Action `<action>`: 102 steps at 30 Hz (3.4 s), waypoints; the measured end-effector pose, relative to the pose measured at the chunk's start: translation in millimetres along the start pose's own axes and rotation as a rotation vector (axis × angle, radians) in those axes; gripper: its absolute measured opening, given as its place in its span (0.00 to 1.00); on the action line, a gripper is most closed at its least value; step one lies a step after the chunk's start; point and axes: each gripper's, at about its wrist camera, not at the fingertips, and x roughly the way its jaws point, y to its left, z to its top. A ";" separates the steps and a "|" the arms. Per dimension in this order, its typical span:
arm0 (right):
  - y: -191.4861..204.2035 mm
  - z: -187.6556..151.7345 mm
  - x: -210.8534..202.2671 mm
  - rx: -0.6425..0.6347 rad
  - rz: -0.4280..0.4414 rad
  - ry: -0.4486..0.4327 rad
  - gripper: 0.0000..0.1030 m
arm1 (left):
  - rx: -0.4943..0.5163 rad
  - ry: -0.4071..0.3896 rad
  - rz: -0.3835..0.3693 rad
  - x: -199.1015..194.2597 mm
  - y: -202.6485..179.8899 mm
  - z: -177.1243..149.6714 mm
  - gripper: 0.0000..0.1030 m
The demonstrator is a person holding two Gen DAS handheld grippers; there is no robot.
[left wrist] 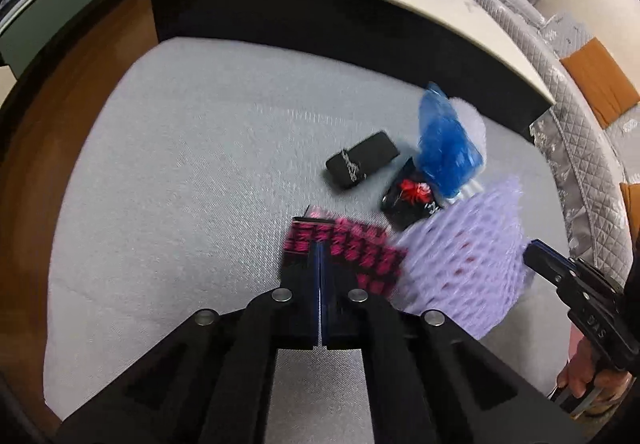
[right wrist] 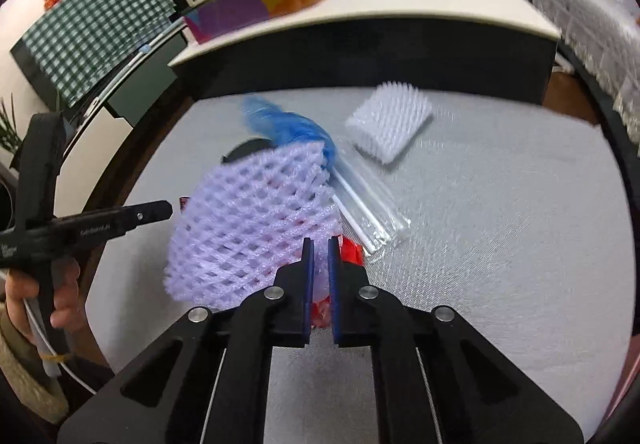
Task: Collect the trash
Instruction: 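Grasp the pink-black card packet with the left tool while the right tool grasps the white foam net, then carry the card packet and foam net over the pink wastebasket with both tools, then open both tools to drop the card packet and foam net into the wastebasket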
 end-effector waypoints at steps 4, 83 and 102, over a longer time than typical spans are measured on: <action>10.3 5.2 -23.1 -0.036 -0.003 -0.055 0.07 | 0.007 -0.049 -0.016 -11.5 2.2 2.9 0.00; -237.4 -149.8 -314.4 0.324 -0.532 -0.354 0.06 | 0.694 0.009 -0.212 -65.7 -413.4 -118.4 0.00; -339.7 -206.3 -304.3 0.572 -0.702 -0.159 0.09 | 0.843 0.202 -0.268 27.1 -546.2 -173.2 0.00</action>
